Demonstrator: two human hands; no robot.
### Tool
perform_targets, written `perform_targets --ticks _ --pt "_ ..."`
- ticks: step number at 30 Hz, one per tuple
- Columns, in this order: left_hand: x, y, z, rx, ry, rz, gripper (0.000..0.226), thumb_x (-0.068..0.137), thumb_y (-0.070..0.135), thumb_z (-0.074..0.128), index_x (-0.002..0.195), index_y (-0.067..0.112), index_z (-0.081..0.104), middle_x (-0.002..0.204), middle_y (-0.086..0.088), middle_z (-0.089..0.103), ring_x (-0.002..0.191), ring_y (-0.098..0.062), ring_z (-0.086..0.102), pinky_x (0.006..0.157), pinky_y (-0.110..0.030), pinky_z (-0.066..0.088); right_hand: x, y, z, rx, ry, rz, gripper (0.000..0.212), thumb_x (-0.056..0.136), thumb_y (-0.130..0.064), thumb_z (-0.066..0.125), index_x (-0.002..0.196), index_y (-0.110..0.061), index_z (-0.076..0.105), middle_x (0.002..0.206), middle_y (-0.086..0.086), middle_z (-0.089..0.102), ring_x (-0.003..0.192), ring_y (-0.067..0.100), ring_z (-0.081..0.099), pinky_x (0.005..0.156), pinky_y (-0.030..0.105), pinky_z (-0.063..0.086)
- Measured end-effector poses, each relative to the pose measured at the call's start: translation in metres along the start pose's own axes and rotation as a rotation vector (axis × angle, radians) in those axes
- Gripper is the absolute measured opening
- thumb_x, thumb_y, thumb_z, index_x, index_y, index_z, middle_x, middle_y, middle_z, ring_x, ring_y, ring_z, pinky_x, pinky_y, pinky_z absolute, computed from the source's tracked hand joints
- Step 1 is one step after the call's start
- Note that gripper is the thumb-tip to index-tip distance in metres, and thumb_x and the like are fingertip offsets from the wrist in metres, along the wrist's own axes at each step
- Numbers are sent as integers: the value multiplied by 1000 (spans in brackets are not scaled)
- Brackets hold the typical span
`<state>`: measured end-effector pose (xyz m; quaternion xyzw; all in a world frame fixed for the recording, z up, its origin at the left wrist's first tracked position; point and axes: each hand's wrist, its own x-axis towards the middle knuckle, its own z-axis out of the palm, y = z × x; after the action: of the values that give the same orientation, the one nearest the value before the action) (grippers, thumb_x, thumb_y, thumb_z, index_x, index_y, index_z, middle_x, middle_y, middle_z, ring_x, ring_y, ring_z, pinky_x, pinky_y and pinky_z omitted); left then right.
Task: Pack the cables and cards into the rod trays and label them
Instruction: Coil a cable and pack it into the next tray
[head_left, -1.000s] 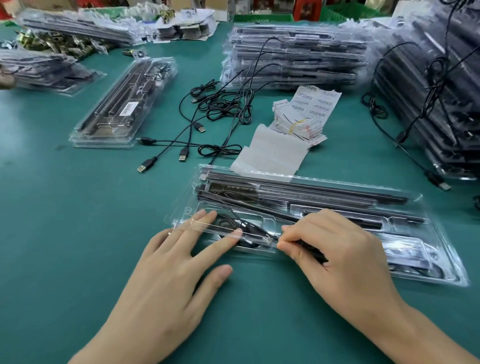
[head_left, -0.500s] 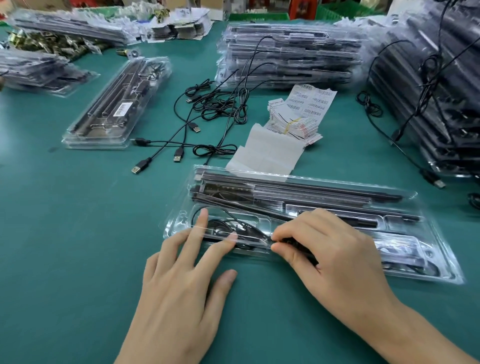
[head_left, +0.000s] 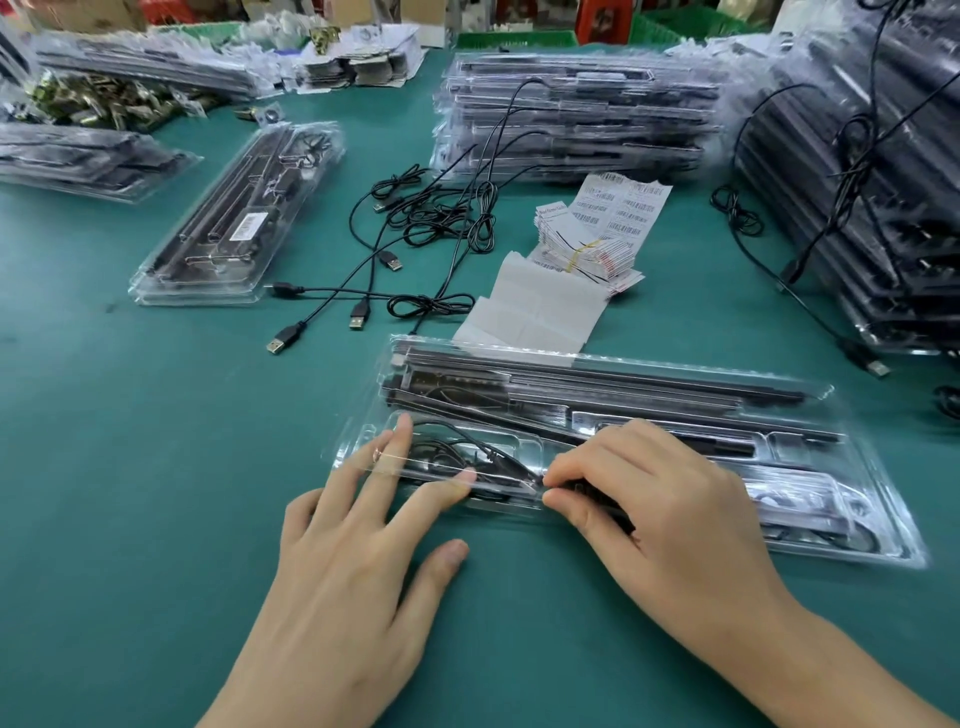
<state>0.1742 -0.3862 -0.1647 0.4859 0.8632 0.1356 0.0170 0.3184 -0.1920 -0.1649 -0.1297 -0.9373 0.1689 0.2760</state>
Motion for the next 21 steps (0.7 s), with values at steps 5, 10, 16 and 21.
perform_targets --ticks 5,10,16,21 --pt "0 3 0 -131 31 16 42 95 47 39 132 44 60 162 8 37 139 -10 43 95 -32 26 0 0 0 -7 10 -10 8 94 -32 67 97 -30 74 88 -17 65 82 12 60 60 28 50" --pt "-4 12 1 90 86 12 48 95 42 41 133 31 67 150 -9 55 134 -27 57 98 -43 36 -1 0 1 -16 4 -19 10 94 -33 66 98 -30 76 86 -17 64 80 11 58 59 27 49" --pt "-9 20 0 218 253 84 44 95 35 46 119 17 77 125 -16 71 116 -36 69 98 -44 41 0 1 3 -22 35 -29 13 95 -32 66 93 -26 77 84 -15 65 77 12 59 59 25 48" --pt "-5 17 -16 145 468 222 19 94 28 63 88 26 81 87 9 75 81 -18 75 76 -34 48 1 1 3 -55 29 -49 18 97 -34 62 90 -25 76 85 -14 66 79 12 59 64 21 45"
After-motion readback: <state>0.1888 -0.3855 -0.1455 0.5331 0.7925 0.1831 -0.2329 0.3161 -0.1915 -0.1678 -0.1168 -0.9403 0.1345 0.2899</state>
